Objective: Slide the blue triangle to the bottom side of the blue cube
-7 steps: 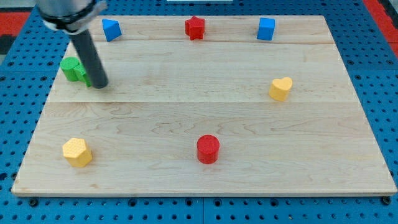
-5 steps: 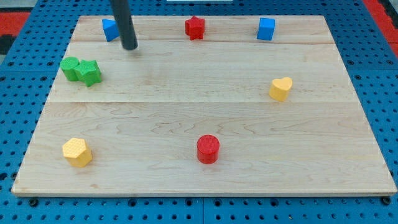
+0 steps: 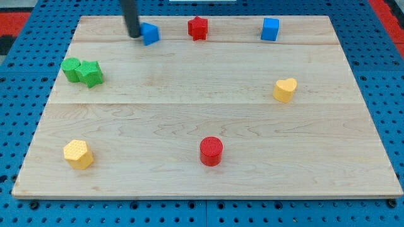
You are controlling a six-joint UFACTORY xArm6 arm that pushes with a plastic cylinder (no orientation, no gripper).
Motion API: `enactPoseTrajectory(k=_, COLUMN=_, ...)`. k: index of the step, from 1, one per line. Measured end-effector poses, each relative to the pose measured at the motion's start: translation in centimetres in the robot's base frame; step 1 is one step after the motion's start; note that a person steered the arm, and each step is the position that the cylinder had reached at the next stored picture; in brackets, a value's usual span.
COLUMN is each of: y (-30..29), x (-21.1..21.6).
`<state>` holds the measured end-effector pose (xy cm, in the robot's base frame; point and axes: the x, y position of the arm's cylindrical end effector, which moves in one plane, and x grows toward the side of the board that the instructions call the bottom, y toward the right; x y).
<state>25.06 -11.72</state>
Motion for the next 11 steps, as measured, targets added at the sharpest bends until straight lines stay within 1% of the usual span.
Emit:
enactPoseTrajectory(k=1, y=1.3, x=-0.5)
enactPoseTrajectory(k=2, y=1.3, x=-3.8)
enactPoseTrajectory(k=3, y=2.8, x=-2.3)
enactPoseTrajectory(k=4, y=7.4, x=3.3)
enactPoseTrajectory(k=5, y=6.9, x=3.8)
enactPoseTrajectory(k=6, y=5.9, x=5.9)
enactPoseTrajectory(k=7, y=10.8, x=7.6)
enactPoseTrajectory(k=8, y=15.7, x=7.8)
enactPoseTrajectory(k=9, y=17.2, x=5.5)
enactPoseTrajectory(k=10, y=18.1, x=5.3)
enactPoseTrajectory(k=11, y=17.4, x=7.5)
